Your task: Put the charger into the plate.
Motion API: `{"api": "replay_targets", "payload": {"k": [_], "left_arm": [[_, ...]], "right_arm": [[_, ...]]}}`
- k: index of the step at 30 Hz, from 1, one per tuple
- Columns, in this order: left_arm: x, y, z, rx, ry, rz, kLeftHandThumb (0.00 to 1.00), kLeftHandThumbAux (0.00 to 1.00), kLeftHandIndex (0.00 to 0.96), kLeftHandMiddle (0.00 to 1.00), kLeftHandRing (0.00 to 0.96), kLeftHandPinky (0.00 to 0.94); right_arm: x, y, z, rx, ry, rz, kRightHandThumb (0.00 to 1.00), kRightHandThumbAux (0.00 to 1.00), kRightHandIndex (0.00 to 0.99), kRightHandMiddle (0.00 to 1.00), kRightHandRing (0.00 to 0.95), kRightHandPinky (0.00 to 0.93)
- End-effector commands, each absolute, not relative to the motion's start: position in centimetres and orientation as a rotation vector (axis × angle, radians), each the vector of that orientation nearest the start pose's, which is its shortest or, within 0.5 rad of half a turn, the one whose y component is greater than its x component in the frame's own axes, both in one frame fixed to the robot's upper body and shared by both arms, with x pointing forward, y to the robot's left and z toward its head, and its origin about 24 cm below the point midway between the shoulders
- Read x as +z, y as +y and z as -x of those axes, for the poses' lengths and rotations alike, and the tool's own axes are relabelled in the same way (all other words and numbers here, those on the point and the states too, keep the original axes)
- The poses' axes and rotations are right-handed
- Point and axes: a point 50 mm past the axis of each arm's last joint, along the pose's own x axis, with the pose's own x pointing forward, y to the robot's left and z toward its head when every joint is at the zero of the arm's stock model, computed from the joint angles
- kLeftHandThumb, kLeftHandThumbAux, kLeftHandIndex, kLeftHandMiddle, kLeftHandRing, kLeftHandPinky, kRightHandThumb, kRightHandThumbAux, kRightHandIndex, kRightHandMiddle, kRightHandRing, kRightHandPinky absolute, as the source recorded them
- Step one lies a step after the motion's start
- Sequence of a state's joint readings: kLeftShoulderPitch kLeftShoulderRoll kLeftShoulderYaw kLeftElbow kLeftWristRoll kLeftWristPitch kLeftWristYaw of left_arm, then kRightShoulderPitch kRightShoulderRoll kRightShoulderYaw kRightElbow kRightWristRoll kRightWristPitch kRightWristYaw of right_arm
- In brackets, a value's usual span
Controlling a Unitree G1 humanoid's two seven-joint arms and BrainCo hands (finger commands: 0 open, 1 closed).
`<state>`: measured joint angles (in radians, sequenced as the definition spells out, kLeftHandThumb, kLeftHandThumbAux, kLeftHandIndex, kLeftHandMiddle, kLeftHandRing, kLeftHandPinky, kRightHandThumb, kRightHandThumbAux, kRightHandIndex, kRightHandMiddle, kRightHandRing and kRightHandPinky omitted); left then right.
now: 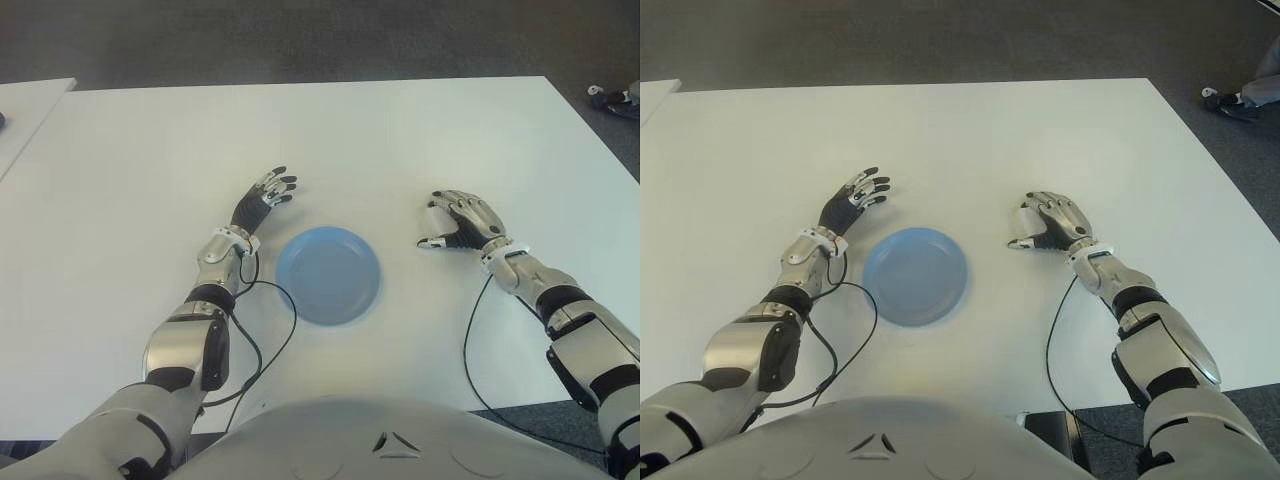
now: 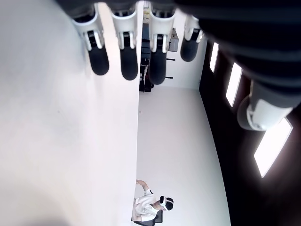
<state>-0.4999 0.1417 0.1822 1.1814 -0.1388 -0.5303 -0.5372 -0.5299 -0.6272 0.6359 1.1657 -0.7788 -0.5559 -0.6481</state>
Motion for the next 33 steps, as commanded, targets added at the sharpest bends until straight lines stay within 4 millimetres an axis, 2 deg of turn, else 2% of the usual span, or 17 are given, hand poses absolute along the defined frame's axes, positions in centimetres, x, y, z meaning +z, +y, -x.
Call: {"api": "replay_targets", "payload": {"k": [1,6,17,25,33], "left_arm": [[-3.60,17.43,-29.23,-0.367,0.200,0.110,0.000,0.453,0.119,0.208,0.183,0.175],[-3.61,17.39,-29.24,-0.369,0.202,0.110,0.000,0.448,0.128,0.214,0.190,0.189],[-3.55,17.26,-29.26,-0.380,0.198,0.107,0.000,0.456,0.142,0.253,0.218,0.193],[-3.53,17.22,-29.26,-0.383,0.196,0.107,0.000,0.437,0.156,0.271,0.232,0.200],[-3.57,17.21,-29.27,-0.385,0.201,0.112,0.000,0.438,0.159,0.271,0.234,0.199]], "right_arm": [[-2.47,-25.64,-27.12,0.372,-0.093,1.506,0.852,0.667,0.821,0.887,0.885,0.897],[-2.20,-25.58,-27.34,0.367,-0.088,1.476,0.865,0.698,0.847,0.903,0.899,0.900],[-1.98,-25.59,-27.48,0.361,-0.083,1.458,0.799,0.729,0.837,0.903,0.897,0.901],[-1.75,-25.63,-27.60,0.380,-0.108,1.496,0.657,0.760,0.805,0.900,0.895,0.897],[-1.58,-25.77,-27.70,0.379,-0.111,1.503,0.597,0.775,0.800,0.899,0.893,0.895]]}}
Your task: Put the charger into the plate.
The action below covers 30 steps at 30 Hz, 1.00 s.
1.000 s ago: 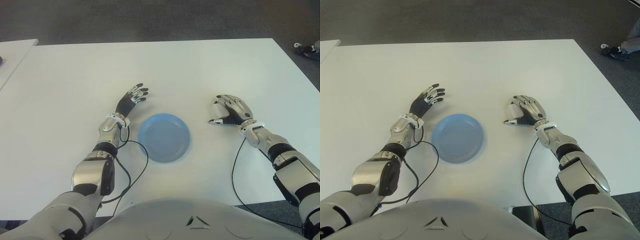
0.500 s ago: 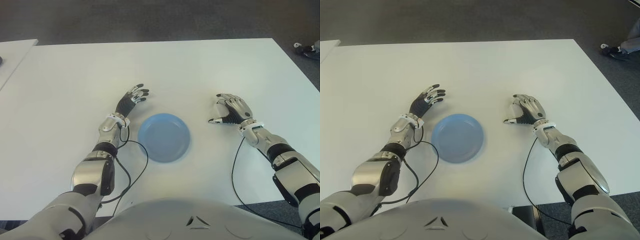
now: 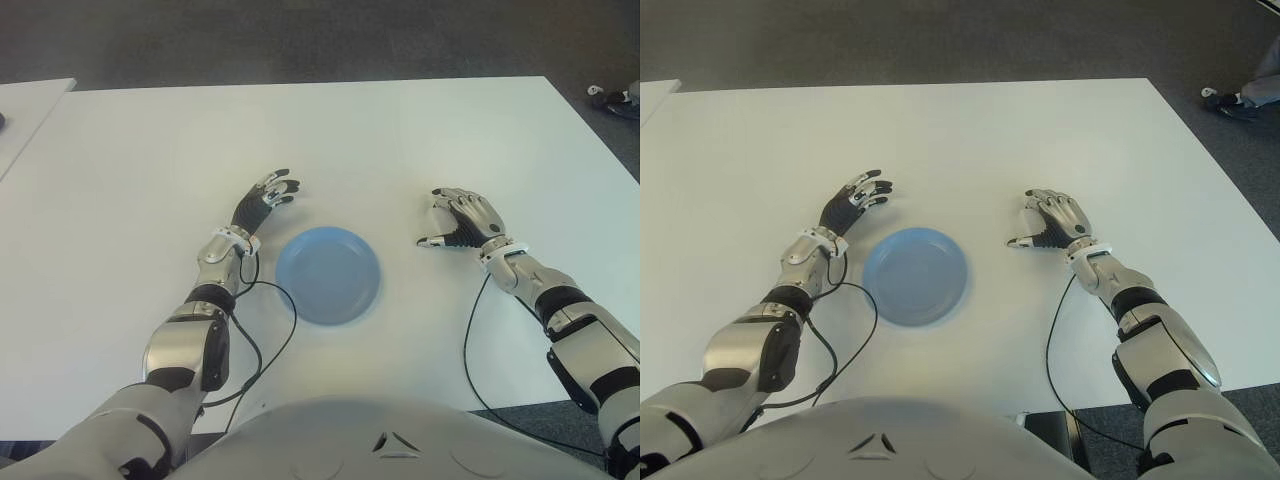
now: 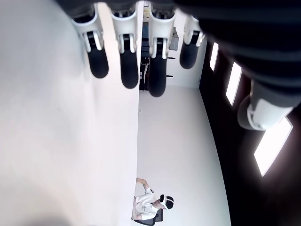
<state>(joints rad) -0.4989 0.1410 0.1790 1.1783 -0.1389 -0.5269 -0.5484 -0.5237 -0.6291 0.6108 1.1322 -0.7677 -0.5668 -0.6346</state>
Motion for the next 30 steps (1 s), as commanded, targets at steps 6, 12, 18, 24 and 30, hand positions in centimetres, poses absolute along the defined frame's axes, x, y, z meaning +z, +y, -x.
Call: {"api": "replay_targets", "payload": {"k": [6,12,18,24,30], "left_arm": [[-3.6,17.2,-29.3,-0.385,0.201,0.110,0.000,0.432,0.158,0.275,0.239,0.211],[-3.6,17.1,-29.3,-0.383,0.200,0.102,0.000,0.425,0.168,0.280,0.245,0.218],[-3.6,17.1,-29.2,-0.383,0.201,0.097,0.000,0.422,0.179,0.272,0.234,0.200],[-3.7,17.1,-29.2,-0.375,0.209,0.098,0.000,0.429,0.184,0.266,0.230,0.207],[-3.7,17.0,-29.2,-0.379,0.208,0.089,0.000,0.414,0.159,0.270,0.235,0.203]], "right_arm": [[-1.3,-25.8,-27.9,0.370,-0.132,1.508,0.593,0.779,0.790,0.897,0.891,0.895],[0.8,-25.6,-29.0,0.344,-0.236,1.509,0.594,0.785,0.790,0.896,0.891,0.898],[4.1,-24.8,-30.4,0.303,-0.404,1.505,0.590,0.789,0.795,0.898,0.895,0.905],[6.1,-24.1,-30.8,0.268,-0.482,1.478,0.597,0.784,0.805,0.897,0.895,0.906],[8.7,-23.3,-31.2,0.231,-0.573,1.452,0.600,0.775,0.818,0.899,0.895,0.902]]}}
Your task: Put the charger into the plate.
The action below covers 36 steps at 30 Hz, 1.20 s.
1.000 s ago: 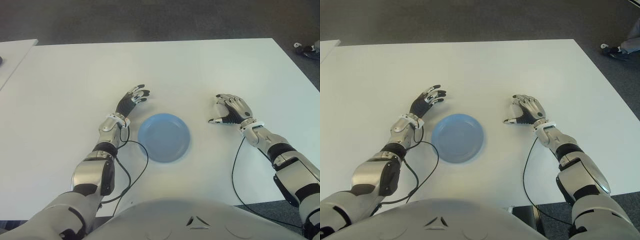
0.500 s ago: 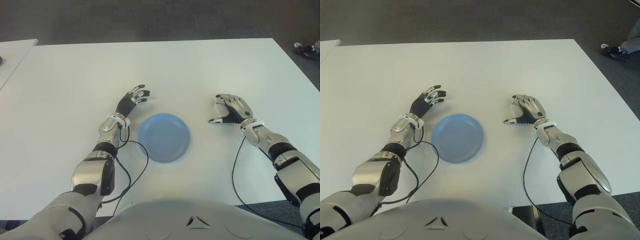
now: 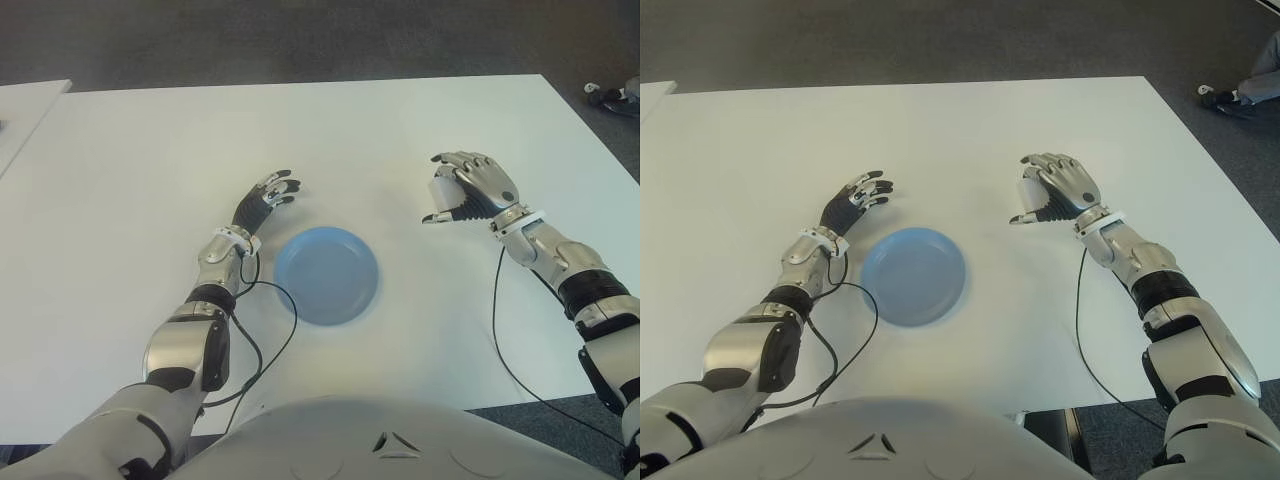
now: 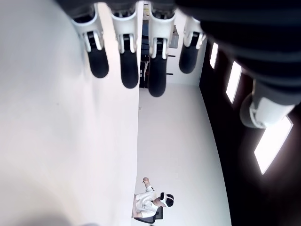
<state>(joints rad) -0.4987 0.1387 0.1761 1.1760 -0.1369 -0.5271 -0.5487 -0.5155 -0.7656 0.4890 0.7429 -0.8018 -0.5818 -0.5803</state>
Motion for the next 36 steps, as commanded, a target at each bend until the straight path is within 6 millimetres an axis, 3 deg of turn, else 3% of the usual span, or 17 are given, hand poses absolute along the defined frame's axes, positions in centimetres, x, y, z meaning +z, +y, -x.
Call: {"api": "replay_targets", "payload": {"k": [1,9,20,27,32,36], "left_arm": [[-3.7,17.0,-29.2,-0.378,0.208,0.087,0.000,0.414,0.156,0.271,0.236,0.203],[-3.6,16.9,-29.3,-0.365,0.201,0.081,0.000,0.436,0.123,0.306,0.269,0.203],[-3.7,16.6,-29.3,-0.351,0.201,0.080,0.000,0.448,0.110,0.320,0.280,0.195],[-3.7,16.5,-29.3,-0.343,0.205,0.068,0.000,0.440,0.096,0.308,0.271,0.187],[-3.8,16.5,-29.4,-0.344,0.212,0.066,0.000,0.443,0.083,0.298,0.264,0.174],[-3.8,16.4,-29.4,-0.347,0.214,0.067,0.000,0.451,0.077,0.293,0.263,0.189]], "right_arm": [[8.9,-23.0,-31.2,0.228,-0.587,1.453,0.600,0.775,0.819,0.899,0.895,0.902],[10.8,-21.3,-31.1,0.215,-0.654,1.458,0.596,0.766,0.818,0.901,0.892,0.890],[11.6,-17.8,-29.9,0.258,-0.709,1.398,0.624,0.755,0.815,0.896,0.893,0.896],[11.1,-15.4,-28.9,0.320,-0.752,1.342,0.581,0.765,0.816,0.896,0.896,0.897],[9.7,-12.6,-28.0,0.388,-0.756,1.255,0.597,0.768,0.816,0.895,0.899,0.903],[9.6,-11.8,-27.9,0.391,-0.769,1.232,0.607,0.772,0.822,0.899,0.902,0.906]]}}
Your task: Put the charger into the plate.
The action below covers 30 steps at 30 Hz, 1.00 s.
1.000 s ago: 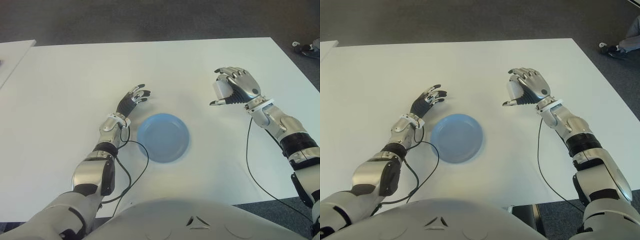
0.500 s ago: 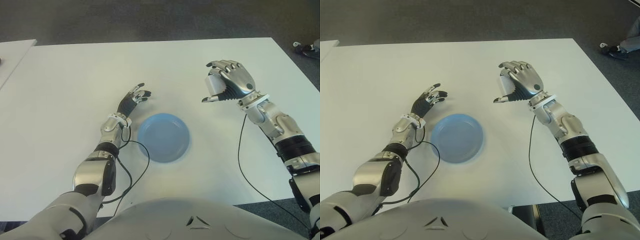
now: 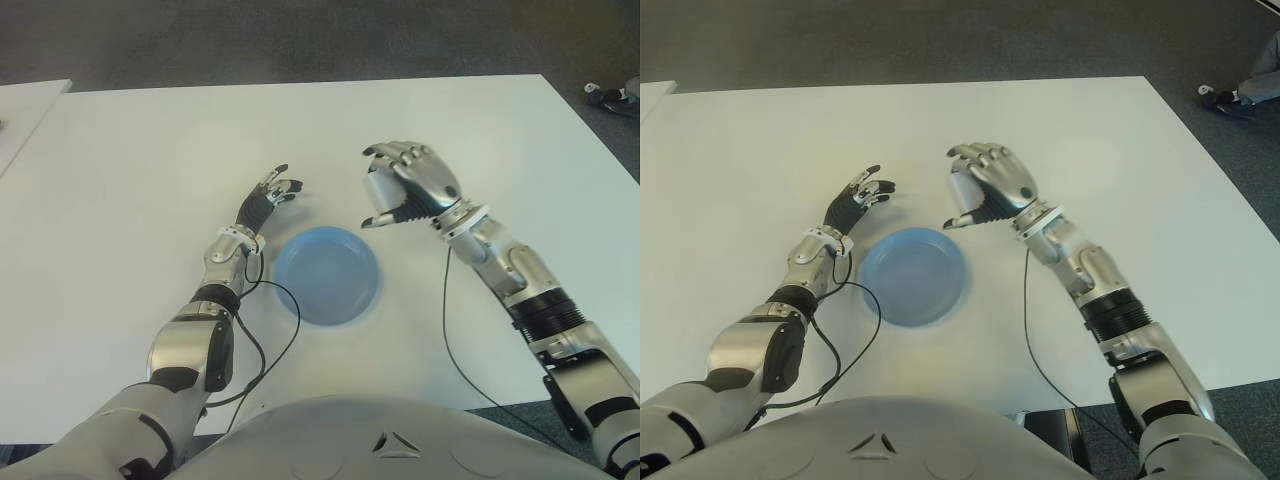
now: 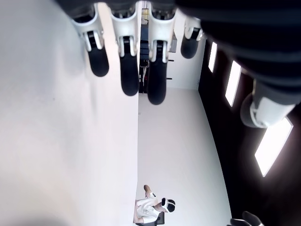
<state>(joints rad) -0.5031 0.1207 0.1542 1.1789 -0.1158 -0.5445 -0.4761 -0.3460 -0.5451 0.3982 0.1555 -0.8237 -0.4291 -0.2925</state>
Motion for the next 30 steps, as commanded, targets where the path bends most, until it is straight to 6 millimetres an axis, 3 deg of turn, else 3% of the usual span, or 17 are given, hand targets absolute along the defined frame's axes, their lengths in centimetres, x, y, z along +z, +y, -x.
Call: {"api": "replay_targets", "payload": {"k": [1,17,30], "left_arm": [[-3.8,16.4,-29.4,-0.347,0.215,0.069,0.000,0.452,0.077,0.292,0.264,0.190],[-3.6,16.3,-29.3,-0.345,0.190,0.065,0.000,0.474,0.055,0.298,0.300,0.263],[-3.6,16.2,-29.4,-0.334,0.184,0.053,0.000,0.503,0.080,0.299,0.300,0.260]], "right_arm": [[9.7,-11.4,-27.8,0.390,-0.778,1.221,0.608,0.772,0.822,0.899,0.902,0.907],[8.0,-6.5,-26.9,0.444,-0.725,1.041,0.757,0.741,0.835,0.895,0.899,0.909],[6.9,-5.1,-26.7,0.465,-0.725,1.009,0.880,0.683,0.828,0.878,0.883,0.869]]}}
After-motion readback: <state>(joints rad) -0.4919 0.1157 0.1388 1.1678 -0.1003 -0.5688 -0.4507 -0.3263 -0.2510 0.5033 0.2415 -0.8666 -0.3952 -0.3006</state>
